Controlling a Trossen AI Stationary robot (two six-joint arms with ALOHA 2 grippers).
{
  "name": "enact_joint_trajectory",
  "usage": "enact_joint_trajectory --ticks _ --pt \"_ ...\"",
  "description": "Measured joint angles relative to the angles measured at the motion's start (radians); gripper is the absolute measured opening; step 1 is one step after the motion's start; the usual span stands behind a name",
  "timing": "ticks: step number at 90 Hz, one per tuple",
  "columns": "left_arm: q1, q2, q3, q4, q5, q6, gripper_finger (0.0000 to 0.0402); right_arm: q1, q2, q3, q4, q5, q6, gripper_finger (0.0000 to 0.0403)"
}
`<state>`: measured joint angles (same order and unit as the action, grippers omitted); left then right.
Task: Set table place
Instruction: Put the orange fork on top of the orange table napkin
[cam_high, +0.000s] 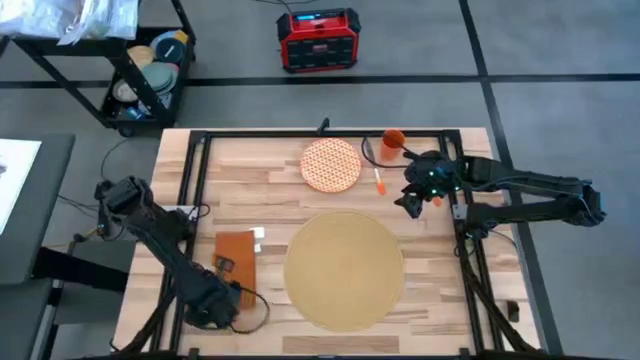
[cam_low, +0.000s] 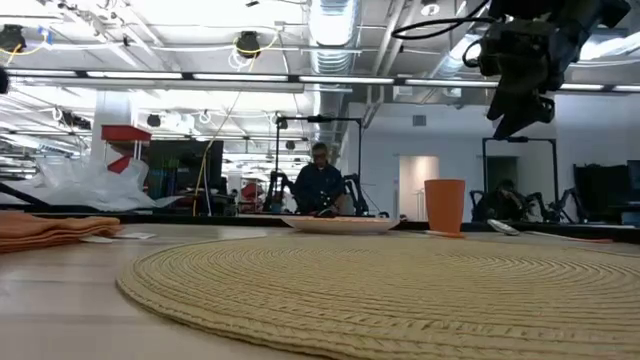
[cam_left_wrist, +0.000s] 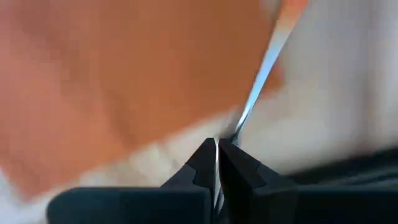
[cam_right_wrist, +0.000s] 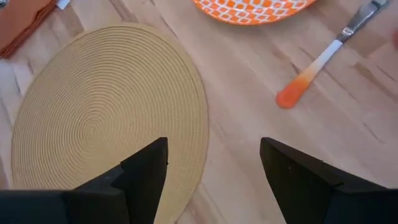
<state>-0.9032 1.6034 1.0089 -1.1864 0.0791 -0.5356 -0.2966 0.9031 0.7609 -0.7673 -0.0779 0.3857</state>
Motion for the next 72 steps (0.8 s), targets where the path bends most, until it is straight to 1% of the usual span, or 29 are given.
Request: enact_joint_trajectory --ticks 7,15,24,42,52,72 --pt "-0.038 0.000 -0.036 0.035 0.031 -0.001 0.0000 0.000 0.000 0.000 0.000 0.000 -0.001 0.0245" --pt "-0.083 -0.004 -0.062 0.156 0.037 0.011 0.0000 0.001 0.000 0.000 0.000 0.000 -0.001 0.0245" --pt "-0.107 -0.007 -0.082 0.252 0.032 -0.021 0.0000 0.002 0.000 0.000 -0.001 -0.019 0.006 0.0245" --pt "-0.119 -0.007 -0.109 0.242 -0.034 -0.053 0.0000 0.002 0.000 0.000 0.011 -0.035 0.010 0.0245" --pt "-0.118 -0.007 -0.132 0.275 -0.040 -0.065 0.0000 0.002 0.000 0.000 0.025 -0.037 0.022 0.0245" --pt "-0.096 -0.008 -0.133 0.354 -0.036 -0.055 0.0000 0.002 0.000 0.000 0.021 -0.053 0.026 0.0245"
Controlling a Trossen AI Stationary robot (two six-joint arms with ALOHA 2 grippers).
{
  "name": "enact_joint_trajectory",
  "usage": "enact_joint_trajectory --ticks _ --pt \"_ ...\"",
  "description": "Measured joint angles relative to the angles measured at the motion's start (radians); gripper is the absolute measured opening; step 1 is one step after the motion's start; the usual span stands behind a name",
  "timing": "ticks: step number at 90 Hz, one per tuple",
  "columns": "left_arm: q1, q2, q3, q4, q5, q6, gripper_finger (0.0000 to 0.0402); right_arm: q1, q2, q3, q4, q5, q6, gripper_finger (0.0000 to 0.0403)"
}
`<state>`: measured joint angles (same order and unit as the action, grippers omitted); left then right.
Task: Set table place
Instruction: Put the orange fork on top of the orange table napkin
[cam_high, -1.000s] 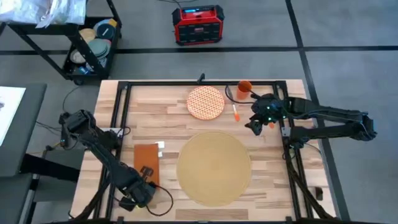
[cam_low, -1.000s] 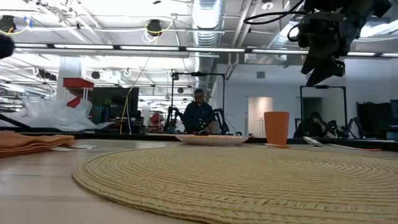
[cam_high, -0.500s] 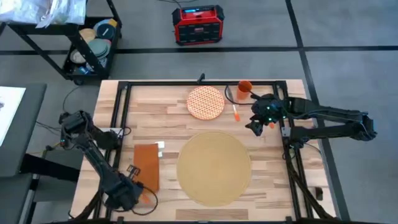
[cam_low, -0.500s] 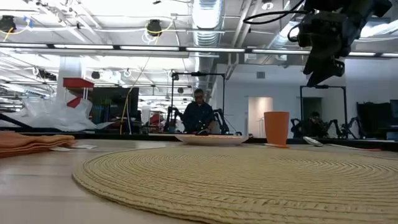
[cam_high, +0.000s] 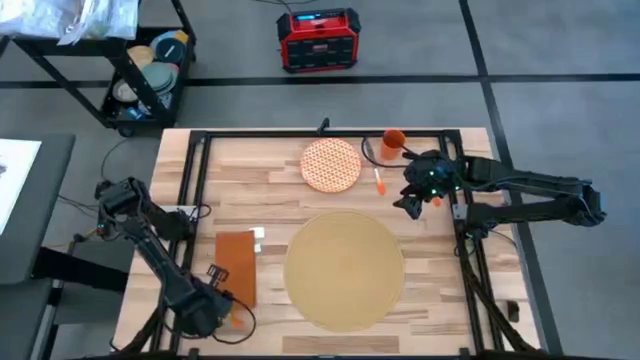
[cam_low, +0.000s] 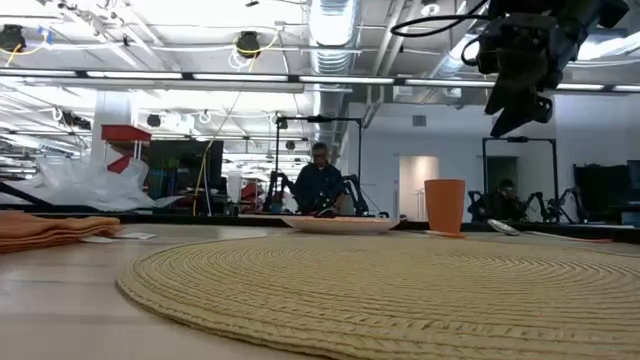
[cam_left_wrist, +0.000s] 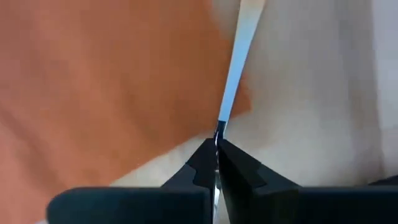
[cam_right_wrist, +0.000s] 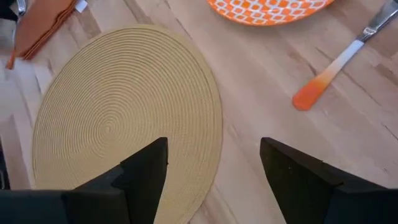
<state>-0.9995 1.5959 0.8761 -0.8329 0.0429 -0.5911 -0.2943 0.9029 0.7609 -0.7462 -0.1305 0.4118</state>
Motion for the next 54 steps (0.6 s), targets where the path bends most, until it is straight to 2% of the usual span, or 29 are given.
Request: enact_joint_trajectory --ticks 20,33,54 --pt "0.012 0.000 0.000 0.023 0.003 -0.019 0.0000 0.000 0.000 0.000 0.000 0.000 0.000 0.0245" --pt "0.005 0.000 0.000 0.101 0.006 -0.027 0.0000 0.000 0.000 0.000 -0.001 -0.004 0.000 0.0245" --pt "0.004 0.000 0.000 0.235 0.083 -0.149 0.0000 0.000 0.000 0.000 -0.002 -0.004 -0.001 0.0245"
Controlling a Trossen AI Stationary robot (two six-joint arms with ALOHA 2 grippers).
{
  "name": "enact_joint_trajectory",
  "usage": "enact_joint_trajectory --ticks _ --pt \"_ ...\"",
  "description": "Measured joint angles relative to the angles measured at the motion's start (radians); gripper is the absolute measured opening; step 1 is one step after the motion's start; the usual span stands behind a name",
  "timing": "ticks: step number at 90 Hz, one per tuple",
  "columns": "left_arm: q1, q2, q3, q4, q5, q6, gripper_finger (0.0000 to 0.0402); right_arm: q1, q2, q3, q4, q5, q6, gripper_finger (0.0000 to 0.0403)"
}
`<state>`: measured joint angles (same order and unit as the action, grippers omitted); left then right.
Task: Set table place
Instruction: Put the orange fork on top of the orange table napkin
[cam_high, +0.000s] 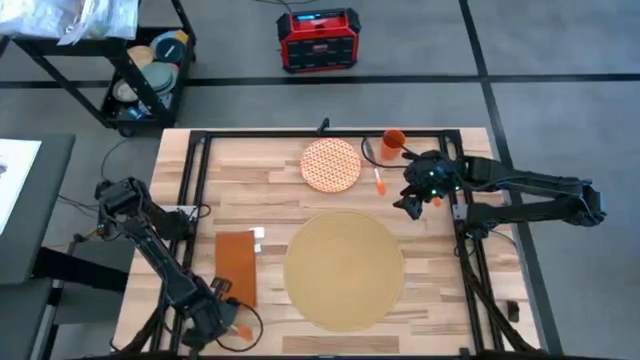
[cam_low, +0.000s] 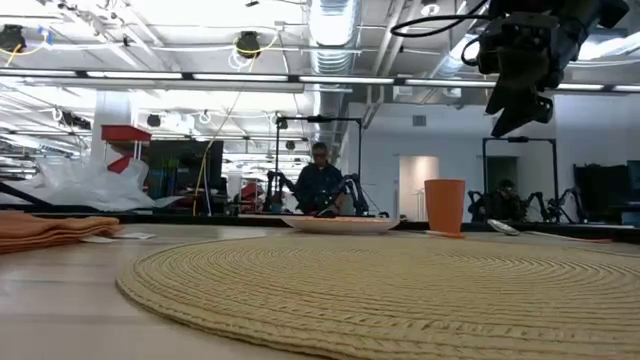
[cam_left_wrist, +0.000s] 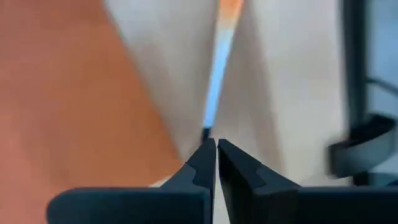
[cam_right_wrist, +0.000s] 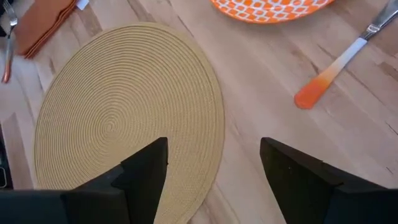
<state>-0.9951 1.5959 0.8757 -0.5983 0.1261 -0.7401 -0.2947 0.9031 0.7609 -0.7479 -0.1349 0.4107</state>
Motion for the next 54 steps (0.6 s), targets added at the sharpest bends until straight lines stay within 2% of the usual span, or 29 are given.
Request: enact_joint_trajectory --ticks 19,35,54 --pt "0.022 0.000 0.000 0.160 -0.062 -0.015 0.0000 0.000 0.000 0.000 0.000 0.000 0.000 0.0245" --pt "0.062 0.001 0.000 0.172 -0.065 -0.066 0.0000 0.000 0.000 0.000 0.000 0.000 -0.010 0.0245" --pt "0.105 0.001 0.000 0.261 -0.061 0.010 0.0000 0.000 0.000 0.000 0.001 0.002 -0.068 0.0245"
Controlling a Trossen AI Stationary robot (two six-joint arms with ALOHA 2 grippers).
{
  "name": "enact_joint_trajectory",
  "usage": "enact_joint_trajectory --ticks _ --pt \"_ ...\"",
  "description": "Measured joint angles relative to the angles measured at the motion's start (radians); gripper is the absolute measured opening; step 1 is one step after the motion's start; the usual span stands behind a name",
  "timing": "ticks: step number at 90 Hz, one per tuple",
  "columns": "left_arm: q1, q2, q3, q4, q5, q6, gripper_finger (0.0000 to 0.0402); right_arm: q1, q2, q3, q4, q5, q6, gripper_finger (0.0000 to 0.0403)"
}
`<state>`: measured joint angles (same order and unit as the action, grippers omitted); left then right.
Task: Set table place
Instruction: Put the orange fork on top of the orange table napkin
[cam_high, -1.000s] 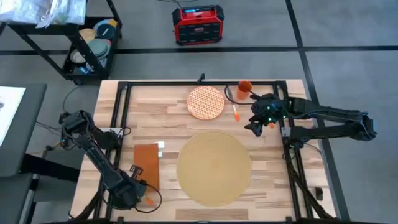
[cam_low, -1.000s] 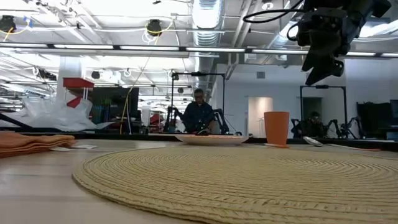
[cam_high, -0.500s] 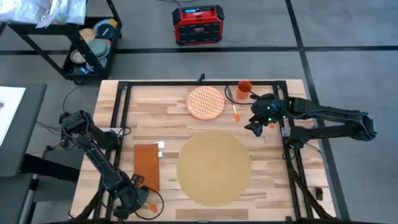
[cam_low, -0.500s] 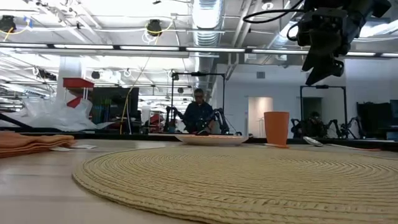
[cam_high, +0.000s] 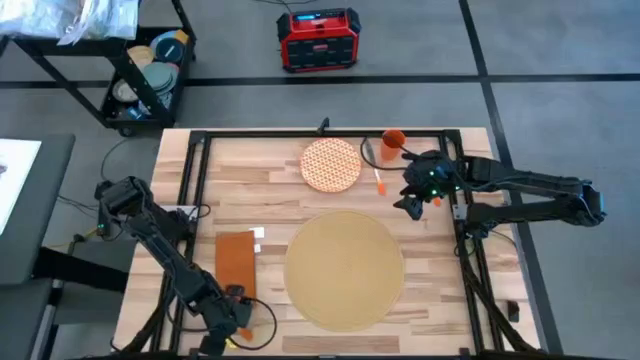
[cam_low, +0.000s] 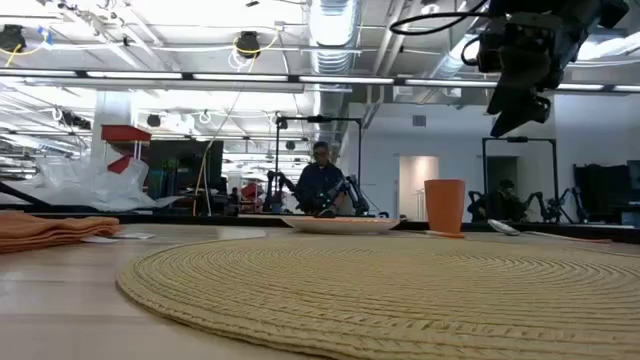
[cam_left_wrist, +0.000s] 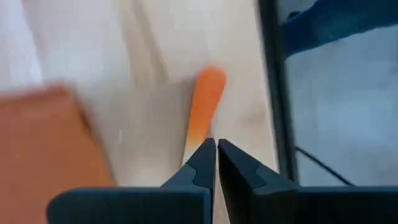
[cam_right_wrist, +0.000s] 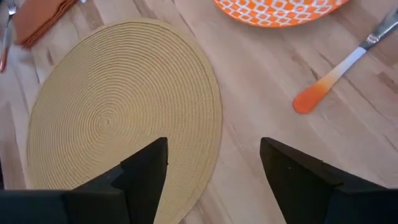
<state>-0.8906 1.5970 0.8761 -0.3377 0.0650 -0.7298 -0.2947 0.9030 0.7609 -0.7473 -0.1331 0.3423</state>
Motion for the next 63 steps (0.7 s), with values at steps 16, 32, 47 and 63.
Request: enact_joint_trajectory --ticks 16,32,47,63 --pt "0.027 0.000 0.002 -0.012 0.004 -0.098 0.0000 0.000 0.000 0.000 0.000 0.001 0.015 0.0245" --pt "-0.005 -0.002 0.000 -0.149 0.000 -0.139 0.0000 0.000 0.000 0.000 0.003 0.001 0.027 0.0245" --pt "-0.059 -0.002 0.000 -0.157 0.069 -0.133 0.0000 0.000 0.000 0.000 0.003 0.001 0.012 0.0245" --pt "-0.112 -0.003 0.001 -0.166 0.091 -0.151 0.0000 0.000 0.000 0.000 0.019 -0.002 0.016 0.0245"
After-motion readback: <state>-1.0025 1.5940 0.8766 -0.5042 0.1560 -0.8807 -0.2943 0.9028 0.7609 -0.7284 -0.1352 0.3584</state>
